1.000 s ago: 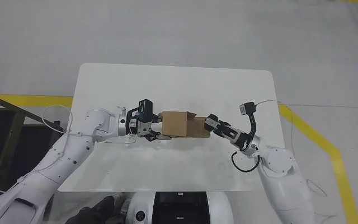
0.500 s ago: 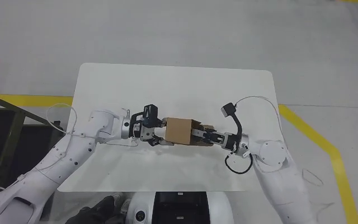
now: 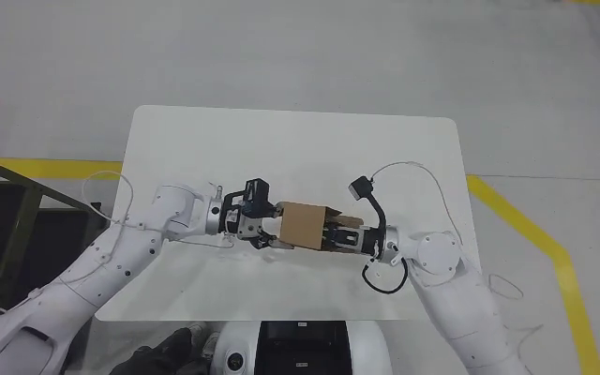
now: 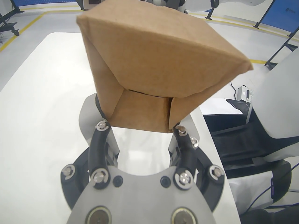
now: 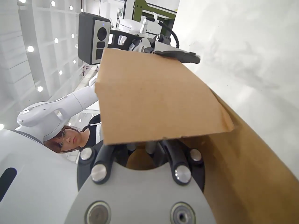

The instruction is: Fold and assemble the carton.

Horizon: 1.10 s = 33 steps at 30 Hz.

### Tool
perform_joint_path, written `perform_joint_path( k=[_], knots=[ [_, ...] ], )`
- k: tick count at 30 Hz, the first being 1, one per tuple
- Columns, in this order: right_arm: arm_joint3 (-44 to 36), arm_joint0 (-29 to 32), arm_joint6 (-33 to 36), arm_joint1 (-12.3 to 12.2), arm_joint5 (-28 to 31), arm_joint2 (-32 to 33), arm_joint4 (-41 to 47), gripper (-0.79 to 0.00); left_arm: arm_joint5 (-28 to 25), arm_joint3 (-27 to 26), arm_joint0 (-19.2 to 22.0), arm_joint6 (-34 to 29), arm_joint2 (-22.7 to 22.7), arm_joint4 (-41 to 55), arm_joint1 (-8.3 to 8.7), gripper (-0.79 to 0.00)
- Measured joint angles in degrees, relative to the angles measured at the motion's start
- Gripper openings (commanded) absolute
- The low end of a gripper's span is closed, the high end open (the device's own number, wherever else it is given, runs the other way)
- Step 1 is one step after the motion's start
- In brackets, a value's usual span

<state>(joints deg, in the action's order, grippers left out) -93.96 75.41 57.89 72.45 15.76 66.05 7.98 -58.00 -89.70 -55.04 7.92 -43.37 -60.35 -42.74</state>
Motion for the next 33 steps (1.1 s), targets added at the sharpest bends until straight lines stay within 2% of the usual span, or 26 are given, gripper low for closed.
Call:
perform_joint_path(
  k=[23,33],
  knots=[
    [5.7,-4.1,-1.2,0.5,2.6,-6.3,6.1,-0.785,0.0,-0.4,2.3,-0.1,3.8,1.5,0.90,-0.345],
    [4.7,-3.1,-2.4,-0.2,3.4,-4.5,7.0,-0.785,0.0,0.2,2.6,0.6,4.3,1.7,1.19,-0.354]
  ],
)
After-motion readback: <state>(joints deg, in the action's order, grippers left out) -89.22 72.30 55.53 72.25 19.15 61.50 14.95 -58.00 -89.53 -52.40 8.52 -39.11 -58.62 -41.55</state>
